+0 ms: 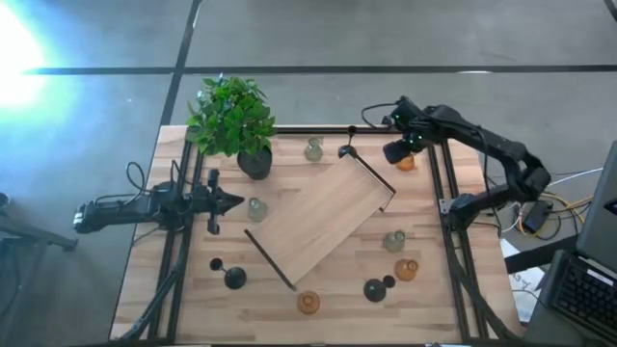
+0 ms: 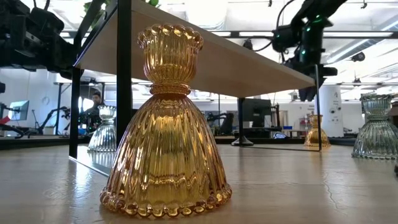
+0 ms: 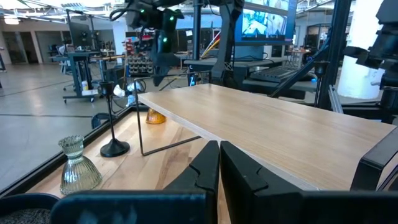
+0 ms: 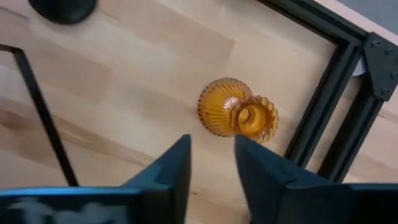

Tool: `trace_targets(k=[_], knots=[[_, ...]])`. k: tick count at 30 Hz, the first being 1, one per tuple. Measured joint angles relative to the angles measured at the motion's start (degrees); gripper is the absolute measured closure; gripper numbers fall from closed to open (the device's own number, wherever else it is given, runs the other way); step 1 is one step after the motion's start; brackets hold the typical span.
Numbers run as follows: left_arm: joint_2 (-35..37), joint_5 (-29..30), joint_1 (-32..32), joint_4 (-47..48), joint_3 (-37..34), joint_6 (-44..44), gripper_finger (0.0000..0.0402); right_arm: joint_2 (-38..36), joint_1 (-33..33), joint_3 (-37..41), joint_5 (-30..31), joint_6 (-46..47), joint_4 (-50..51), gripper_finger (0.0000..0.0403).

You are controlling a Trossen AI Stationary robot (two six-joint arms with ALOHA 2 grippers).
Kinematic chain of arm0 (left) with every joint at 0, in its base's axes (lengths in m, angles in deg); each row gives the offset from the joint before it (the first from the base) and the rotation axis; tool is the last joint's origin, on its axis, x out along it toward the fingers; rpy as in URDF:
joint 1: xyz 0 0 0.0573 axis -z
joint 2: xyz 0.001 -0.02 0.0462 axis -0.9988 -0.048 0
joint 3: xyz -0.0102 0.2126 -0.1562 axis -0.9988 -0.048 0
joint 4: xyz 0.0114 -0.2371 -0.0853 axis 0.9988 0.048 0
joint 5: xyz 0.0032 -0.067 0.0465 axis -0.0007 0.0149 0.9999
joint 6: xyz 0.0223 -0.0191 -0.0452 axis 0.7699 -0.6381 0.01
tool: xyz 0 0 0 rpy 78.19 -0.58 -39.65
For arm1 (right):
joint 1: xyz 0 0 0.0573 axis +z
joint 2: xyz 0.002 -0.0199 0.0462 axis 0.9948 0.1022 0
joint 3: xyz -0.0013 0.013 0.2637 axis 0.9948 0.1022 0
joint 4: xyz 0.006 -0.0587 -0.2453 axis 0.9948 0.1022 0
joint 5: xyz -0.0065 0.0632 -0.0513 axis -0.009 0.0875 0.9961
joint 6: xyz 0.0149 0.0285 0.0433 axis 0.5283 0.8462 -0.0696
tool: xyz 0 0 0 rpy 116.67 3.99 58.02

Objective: Pick & Place candle stick holders
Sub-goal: Put the top yellow glass candle holder on the shelf

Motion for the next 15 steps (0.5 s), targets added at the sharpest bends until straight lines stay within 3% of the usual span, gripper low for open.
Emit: trace_targets(k=[8, 15], knots=[[-0.01, 0.00, 0.02, 0.01, 0.00, -0.01, 0.0383, 4.16, -0.43, -0.49, 5.17, -1.74, 0.28, 0.0171], [0.01, 0.00, 0.02, 0.00, 0.00, 0.01, 0.0383, 4.45, -0.52, 3.31, 5.46, -1.86, -0.29, 0.0161]])
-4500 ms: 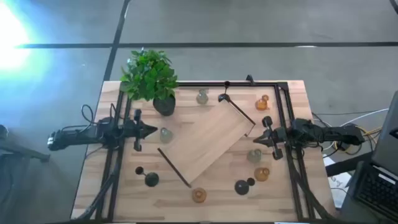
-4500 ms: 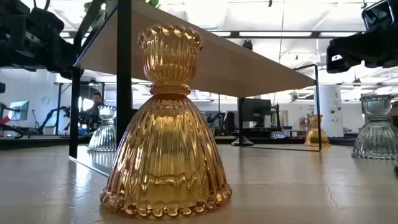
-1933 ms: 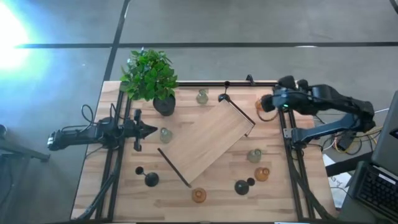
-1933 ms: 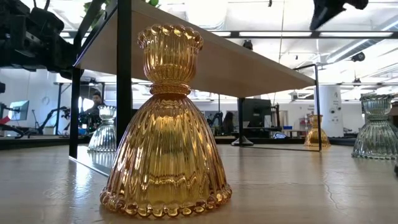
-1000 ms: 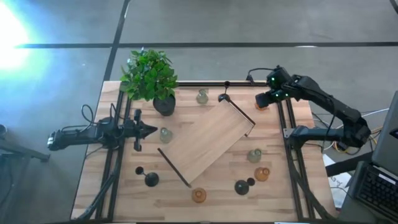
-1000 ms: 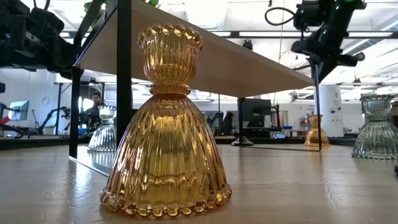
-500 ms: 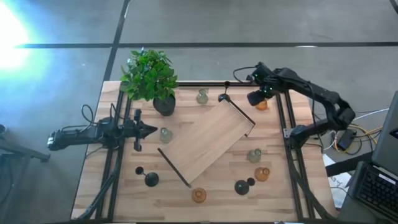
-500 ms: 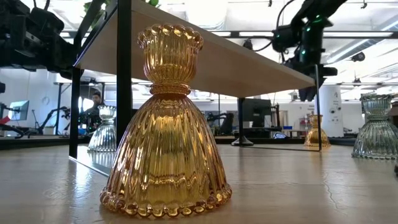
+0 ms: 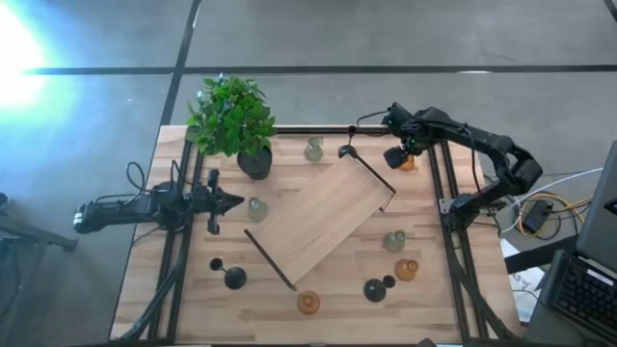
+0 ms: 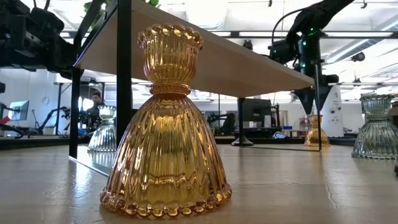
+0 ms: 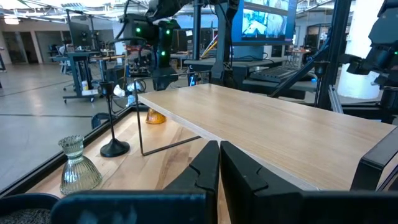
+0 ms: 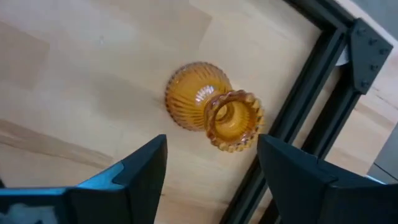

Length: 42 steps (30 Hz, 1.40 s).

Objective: Pick & Place candle stick holders
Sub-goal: Put the top yellow glass candle holder on the shelf

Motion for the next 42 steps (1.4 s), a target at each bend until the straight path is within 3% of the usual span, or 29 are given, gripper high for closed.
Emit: trace_targets(k=[19, 42], knots=[[-0.01, 0.00, -0.02, 0.00, 0.00, 0.00, 0.0383, -1.17, 0.27, 2.70, -0.82, -2.44, -4.58, 0.0257], [0.00, -0.01, -0.01, 0.01, 0.00, -0.02, 0.0383, 2.11, 1.06, 3.32, -0.47, -9.83, -8.23, 0.0266]])
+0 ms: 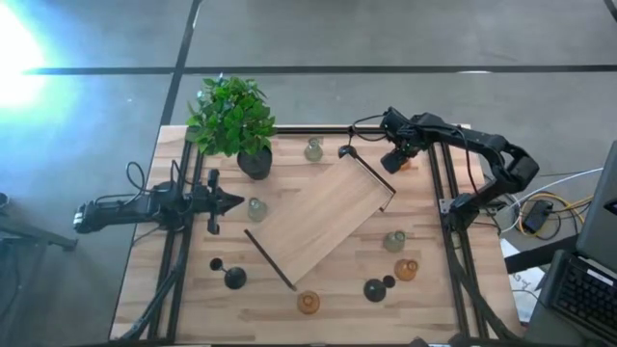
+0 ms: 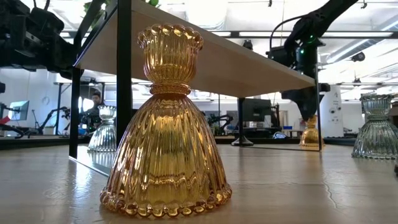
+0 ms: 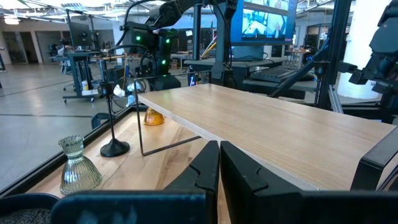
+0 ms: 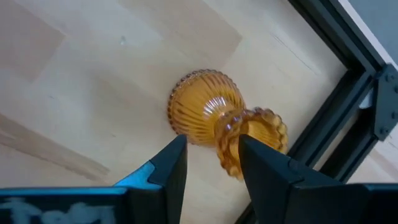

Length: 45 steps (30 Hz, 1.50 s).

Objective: Pick & Place candle stick holders
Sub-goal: Put the top yellow glass candle holder on the shelf

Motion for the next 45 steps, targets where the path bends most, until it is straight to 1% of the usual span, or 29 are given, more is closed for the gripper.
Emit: trace_targets(k=[3, 5, 7, 11, 12, 17, 20, 23, 28, 31, 33, 37, 45], knots=[[-0.01, 0.01, -0.01, 0.01, 0.00, 0.02, 0.0383, 1.41, 0.00, 0.00, 0.02, -0.82, -0.66, 0.0271], [-0.02, 0.01, -0.01, -0.01, 0.00, 0.02, 0.0383, 2.22, 0.00, 0.00, 0.52, -0.74, -0.61, 0.0283], [0.00, 0.01, 0.00, 0.01, 0.00, 0.02, 0.0383, 2.64, 0.00, -0.09, 1.14, -0.72, -0.45, 0.0305], [-0.02, 0.01, -0.01, 0.01, 0.00, 0.02, 0.0383, 1.91, 0.00, -0.06, 2.09, -0.74, 0.06, 0.0369], [-0.01, 0.01, -0.01, 0.01, 0.00, 0.00, 0.0383, 1.31, 0.00, 0.06, 2.04, -0.74, 0.31, 0.0377], [0.00, 0.01, 0.00, -0.01, 0.00, 0.02, 0.0383, -2.97, 0.00, 0.09, 2.37, -0.55, 2.82, 0.0379], [-0.01, 0.01, 0.01, -0.01, 0.00, 0.01, 0.0383, -5.88, 0.08, -0.67, 2.38, -0.55, 7.36, 0.0379], [0.00, 0.01, -0.01, 0.01, 0.00, 0.02, 0.0383, -9.45, 0.93, -3.60, 2.34, -0.56, 12.84, 0.0380], [-0.02, 0.01, 0.01, 0.01, 0.00, 0.02, 0.0383, -13.94, 5.38, -13.96, 2.56, -0.78, 20.43, 0.0380], [0.00, 0.01, 0.00, 0.01, 0.00, 0.01, 0.0383, -14.54, 8.82, -22.32, 2.02, -0.78, 23.37, 0.0380], [-0.02, 0.01, -0.01, 0.00, 0.00, 0.02, 0.0383, -13.76, 11.26, -28.55, 0.39, -0.76, 25.85, 0.0380], [-0.01, 0.01, 0.00, -0.01, 0.00, 0.00, 0.0383, -10.20, 16.62, -39.74, -2.27, -1.95, 29.16, 0.0380], [-0.02, 0.01, -0.01, 0.01, 0.00, 0.02, 0.0383, 2.45, 25.62, -58.78, -2.39, -6.19, 35.90, 0.0380]])
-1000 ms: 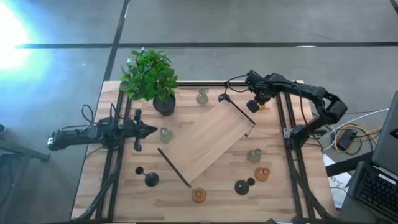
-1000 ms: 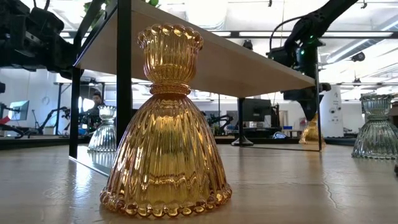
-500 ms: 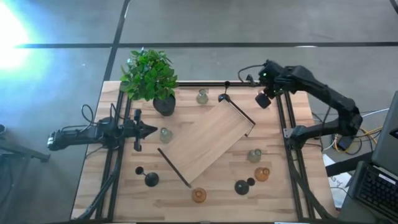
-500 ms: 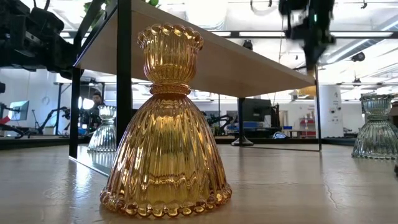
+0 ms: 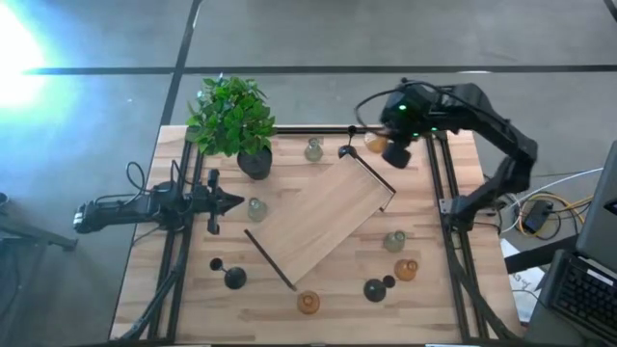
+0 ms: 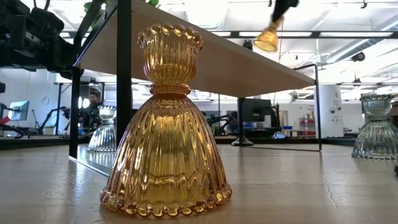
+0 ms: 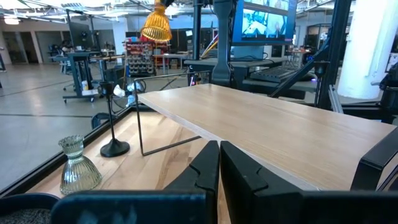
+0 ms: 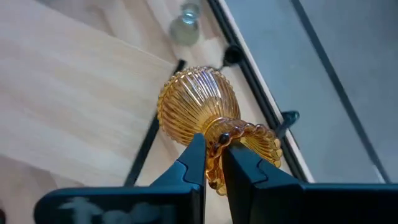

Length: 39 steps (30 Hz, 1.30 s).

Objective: Pick & Place candle stick holders
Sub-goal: Put the top yellow glass candle holder on the shelf

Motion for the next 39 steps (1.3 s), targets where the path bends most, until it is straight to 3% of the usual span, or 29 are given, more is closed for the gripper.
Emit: trace_targets(k=[6, 12, 39], knots=[[0.01, 0.00, 0.00, -0.01, 0.00, -0.01, 0.0383, 8.25, 4.57, -8.51, -0.60, -3.62, -0.42, 0.0380], [0.00, 0.00, 0.01, -0.01, 0.00, 0.00, 0.0383, 13.88, 6.14, -11.38, -2.83, -5.47, -0.26, 0.0380], [0.01, 0.01, 0.00, -0.01, 0.00, -0.01, 0.0383, 18.37, 6.77, -2.27, -2.77, -19.74, -0.81, 0.0380]])
